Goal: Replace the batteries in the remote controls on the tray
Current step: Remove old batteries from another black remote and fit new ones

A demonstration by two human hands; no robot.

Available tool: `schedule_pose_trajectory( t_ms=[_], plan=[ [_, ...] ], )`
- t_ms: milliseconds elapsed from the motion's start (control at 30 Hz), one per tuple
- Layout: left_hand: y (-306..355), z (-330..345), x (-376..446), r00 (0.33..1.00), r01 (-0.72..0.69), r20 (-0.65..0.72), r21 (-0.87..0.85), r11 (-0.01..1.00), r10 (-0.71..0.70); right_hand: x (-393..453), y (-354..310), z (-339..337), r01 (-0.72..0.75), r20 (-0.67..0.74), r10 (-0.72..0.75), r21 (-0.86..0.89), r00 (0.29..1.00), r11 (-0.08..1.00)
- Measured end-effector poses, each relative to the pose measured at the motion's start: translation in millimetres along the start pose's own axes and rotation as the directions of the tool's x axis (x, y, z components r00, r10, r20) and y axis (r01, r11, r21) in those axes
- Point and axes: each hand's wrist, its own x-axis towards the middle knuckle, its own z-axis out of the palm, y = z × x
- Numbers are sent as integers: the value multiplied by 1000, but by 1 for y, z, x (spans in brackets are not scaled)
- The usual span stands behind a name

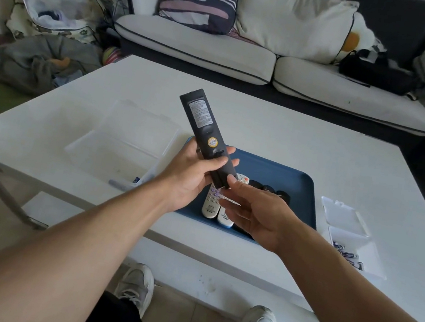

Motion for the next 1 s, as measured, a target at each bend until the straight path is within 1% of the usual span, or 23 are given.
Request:
schedule_pose_trajectory(
  t_ms=[100, 233, 367, 467, 533, 600, 667, 767, 833, 900, 1000],
  plan=[
    [-1, 1, 1, 1000, -10, -12, -6, 1000, 10, 0, 1, 0, 7, -1, -7, -7, 1000, 1000],
    [-2, 2, 0, 1000, -12, -1, 2, 1000, 12, 0, 1, 0, 35, 0, -35, -60, 999, 998],
    [-1, 2, 0, 1000, 13, 5, -1, 1000, -13, 0, 2, -1, 59, -9, -60, -78, 998, 995],
    [1, 4, 0, 999, 44, -7, -37, 998, -44, -2, 4, 1, 126, 0, -127, -104, 992, 987],
    [1, 5, -1, 998, 50, -20, -55, 997, -51, -3, 5, 3, 181, -26, -188, -169, 982, 969],
    [1, 5, -1, 998, 47, -27, -60, 997, -49, -3, 6, 5, 204, -50, -217, -194, 975, 960],
    [0, 8, -1, 998, 47, -37, -85, 995, -50, -3, 7, 6, 200, -67, -213, -165, 975, 966],
    [2, 13, -3, 995, 63, -59, -199, 978, -76, -3, 7, 6, 175, -69, -182, -92, 981, 980],
    [3, 14, -2, 995, 53, -66, -223, 973, -69, -3, 8, 6, 171, -64, -175, -66, 982, 983],
    [1, 15, -2, 995, 49, -71, -233, 971, -68, -3, 9, 8, 185, -85, -190, -62, 978, 981],
    [-1, 16, -2, 992, 76, -77, -277, 958, -101, -2, 10, 9, 199, -121, -207, -74, 971, 977]
  ],
)
